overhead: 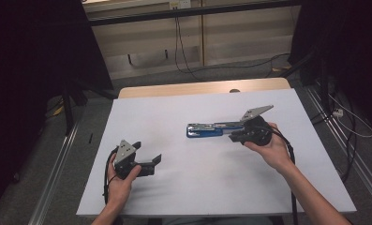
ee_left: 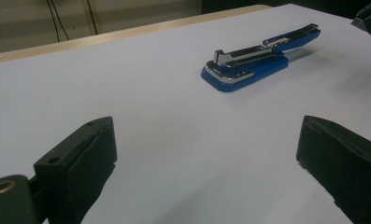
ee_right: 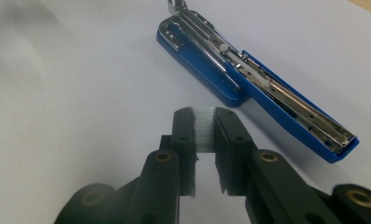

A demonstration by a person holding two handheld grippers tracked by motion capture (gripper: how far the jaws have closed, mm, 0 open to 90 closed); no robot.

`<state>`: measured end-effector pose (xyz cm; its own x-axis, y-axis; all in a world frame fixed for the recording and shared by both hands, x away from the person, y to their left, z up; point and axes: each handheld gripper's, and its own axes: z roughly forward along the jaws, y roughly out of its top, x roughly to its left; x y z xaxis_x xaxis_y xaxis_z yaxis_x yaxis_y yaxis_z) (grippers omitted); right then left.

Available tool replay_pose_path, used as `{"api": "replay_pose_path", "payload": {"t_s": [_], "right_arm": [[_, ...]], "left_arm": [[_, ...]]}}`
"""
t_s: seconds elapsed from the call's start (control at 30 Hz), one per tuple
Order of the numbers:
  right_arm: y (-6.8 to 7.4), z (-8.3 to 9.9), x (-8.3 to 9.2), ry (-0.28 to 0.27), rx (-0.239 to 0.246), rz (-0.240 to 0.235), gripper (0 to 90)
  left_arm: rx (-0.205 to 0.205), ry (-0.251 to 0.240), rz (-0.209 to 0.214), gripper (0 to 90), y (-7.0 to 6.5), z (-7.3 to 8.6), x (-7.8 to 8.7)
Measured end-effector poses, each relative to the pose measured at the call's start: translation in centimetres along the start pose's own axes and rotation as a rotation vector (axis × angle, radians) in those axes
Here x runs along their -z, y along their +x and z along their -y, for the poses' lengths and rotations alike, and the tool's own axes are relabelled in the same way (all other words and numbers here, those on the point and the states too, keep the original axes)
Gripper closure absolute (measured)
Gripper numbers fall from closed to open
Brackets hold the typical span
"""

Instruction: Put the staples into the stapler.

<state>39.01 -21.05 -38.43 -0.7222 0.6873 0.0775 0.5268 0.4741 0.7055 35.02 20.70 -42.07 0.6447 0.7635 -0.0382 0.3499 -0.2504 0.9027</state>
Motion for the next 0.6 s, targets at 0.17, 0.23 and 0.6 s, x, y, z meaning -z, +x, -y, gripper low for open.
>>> {"api": "replay_pose_path", "payload": {"t_s": [0.17, 0.23, 0.6], "right_arm": [[0.0, -0.4, -0.7, -0.002, 0.001, -0.007, 79.5], [-0.1, -0.6, -1.0, 0.006, 0.002, -0.005, 79.5], [-0.2, -1.6, -2.3, 0.003, 0.014, -0.014, 79.5]], "left_arm": [[0.000, 0.001, 0.000, 5.2, 0.0, 0.0, 0.0], [0.001, 0.000, 0.000, 5.2, 0.0, 0.0, 0.0], [-0.004, 0.005, 0.003, 5.2, 0.0, 0.0, -0.1]]}}
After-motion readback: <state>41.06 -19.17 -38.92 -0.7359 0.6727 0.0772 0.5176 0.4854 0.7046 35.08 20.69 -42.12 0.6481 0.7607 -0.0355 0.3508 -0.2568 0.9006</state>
